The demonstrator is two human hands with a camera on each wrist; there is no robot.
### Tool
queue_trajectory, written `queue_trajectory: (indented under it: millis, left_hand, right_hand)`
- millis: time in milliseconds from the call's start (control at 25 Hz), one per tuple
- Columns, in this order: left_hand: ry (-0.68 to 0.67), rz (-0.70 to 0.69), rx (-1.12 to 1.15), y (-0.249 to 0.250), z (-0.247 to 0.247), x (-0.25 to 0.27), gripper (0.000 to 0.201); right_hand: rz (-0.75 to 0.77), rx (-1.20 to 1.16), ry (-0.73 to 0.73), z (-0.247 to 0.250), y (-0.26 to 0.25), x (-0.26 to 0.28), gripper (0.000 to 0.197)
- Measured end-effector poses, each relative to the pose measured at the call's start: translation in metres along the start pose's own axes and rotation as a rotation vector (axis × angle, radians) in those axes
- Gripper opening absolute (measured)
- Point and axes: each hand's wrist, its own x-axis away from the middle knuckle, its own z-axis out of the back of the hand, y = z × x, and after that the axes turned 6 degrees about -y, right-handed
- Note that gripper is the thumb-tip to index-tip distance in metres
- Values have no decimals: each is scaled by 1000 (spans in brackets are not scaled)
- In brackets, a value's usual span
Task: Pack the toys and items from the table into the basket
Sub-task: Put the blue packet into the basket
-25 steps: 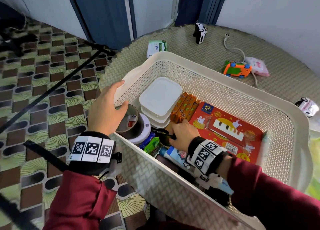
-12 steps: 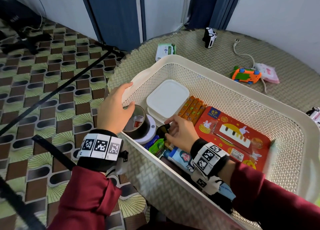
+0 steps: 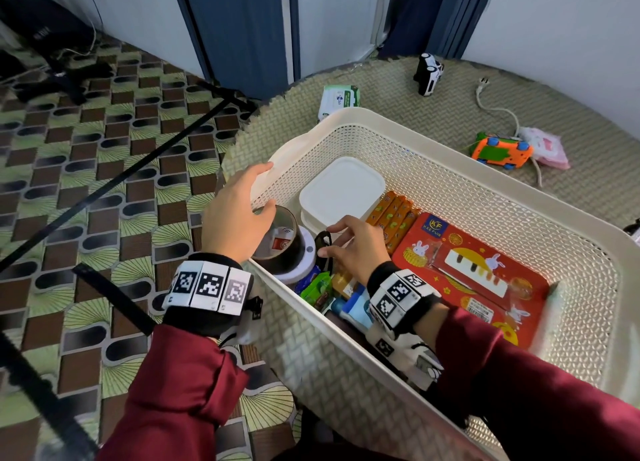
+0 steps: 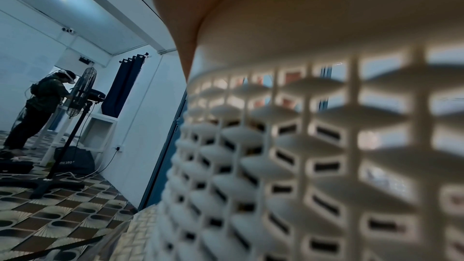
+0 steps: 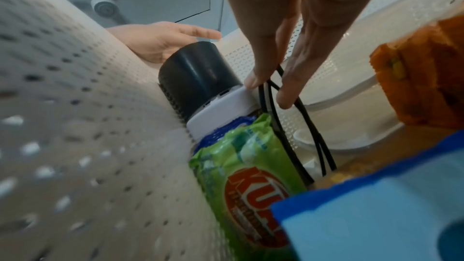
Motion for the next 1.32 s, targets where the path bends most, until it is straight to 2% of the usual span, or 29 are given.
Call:
queue_trajectory:
  millis: [160,320,400,480,560,680,760,880,1040,1240,1320]
  left_hand:
    - [14,-2,16,0,0,1,48]
    - [18,-4,34,0,0,1,47]
    - [24,-2,48,0,0,1,47]
    - [27,0,54,1,0,2,47]
    - [27,3,60,0,0,2,46]
    - [32,0,61,-1,-1,1,46]
    - [37,3,46,0,-1,2,45]
    - [36,-4,34,1,-1,2,44]
    - [42,-7,41,0,0,2,44]
    - [50,-15,41,-1,-1,1,43]
    - [48,-13,32,-1,-1,1,43]
  right_hand:
    - [35,41,-62,2,0,1,29]
    - [140,194,-218,33,5,10,41]
    - [194,249,-255,52,9,13,37]
    - [200,312,-285,67,14,17,25]
    - [172,485,-422,70,18,26,24]
    - [197,940,-622,55,28,35,53]
    - [211,1105,-663,45,31,39,61]
    - [158,1133,-662,43,31,43,64]
    - [162,1209,-590,44,31,50,72]
    - [78,1110,-717,52,41,60,85]
    - [39,1143,-703,48,44,64,84]
